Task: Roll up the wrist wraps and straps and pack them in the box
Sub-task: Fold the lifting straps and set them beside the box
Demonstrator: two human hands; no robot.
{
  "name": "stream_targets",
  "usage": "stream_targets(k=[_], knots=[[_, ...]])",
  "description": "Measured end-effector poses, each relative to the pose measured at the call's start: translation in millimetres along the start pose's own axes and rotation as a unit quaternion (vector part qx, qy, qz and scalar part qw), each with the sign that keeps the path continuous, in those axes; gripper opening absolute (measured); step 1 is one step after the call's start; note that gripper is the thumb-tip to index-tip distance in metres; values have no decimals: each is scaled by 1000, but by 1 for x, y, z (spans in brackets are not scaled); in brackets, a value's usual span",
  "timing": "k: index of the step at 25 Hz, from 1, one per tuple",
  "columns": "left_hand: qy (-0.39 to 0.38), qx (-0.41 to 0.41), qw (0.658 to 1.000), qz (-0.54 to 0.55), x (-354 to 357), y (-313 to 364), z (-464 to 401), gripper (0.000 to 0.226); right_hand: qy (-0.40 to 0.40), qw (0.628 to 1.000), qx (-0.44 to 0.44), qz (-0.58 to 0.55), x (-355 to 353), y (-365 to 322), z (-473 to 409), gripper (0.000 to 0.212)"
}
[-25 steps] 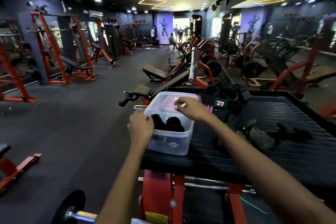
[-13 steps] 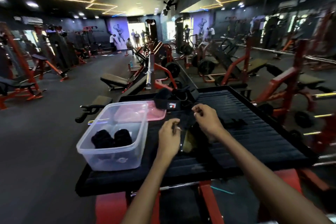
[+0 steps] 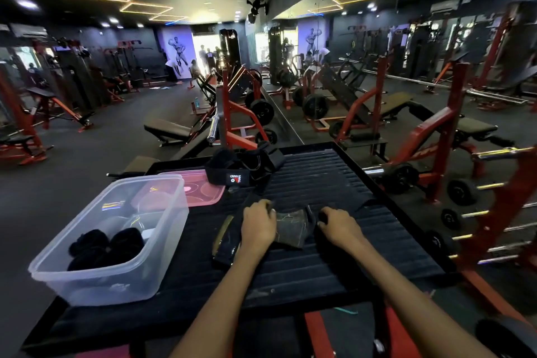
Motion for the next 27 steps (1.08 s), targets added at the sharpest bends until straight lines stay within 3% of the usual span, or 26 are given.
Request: stream_targets(k=[4, 7, 10, 13, 18, 21, 23, 27], knots=[[111, -12, 987, 117, 1, -3, 4, 29, 80, 990, -85, -82, 8, -9, -5, 31], [156, 22, 973, 166, 6, 0, 13, 29, 69, 986, -73, -135, 9, -20, -15, 38], [163, -2, 972, 169, 10, -3, 16, 28, 78, 993, -79, -52, 15, -29, -26, 50], [200, -23, 963, 181, 10, -3, 16, 25, 22, 997, -74, -26, 18, -32, -40, 64], [235, -35, 948, 211, 7, -6, 18, 19, 62, 977, -203, 27, 30, -29, -32, 69], [209, -23, 954, 213, 7, -6, 19, 18, -37, 966, -246, 72, 41, -32, -26, 83], [187, -20, 963, 191, 9, -5, 19, 18, -83, 966, -243, 18, 43, -34, -26, 70], [176, -5, 972, 153, 12, -6, 17, 23, -85, 964, -239, -82, 42, -33, -33, 53]])
Point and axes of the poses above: each hand's wrist, its own z-axis away from the middle knuckle, its own x-axis out of the palm, y = z × x, the point moved 1 cm from there along -z, towards the middle knuckle, and after that the axes turned 2 degrees about -x, right-handed, at the moved point
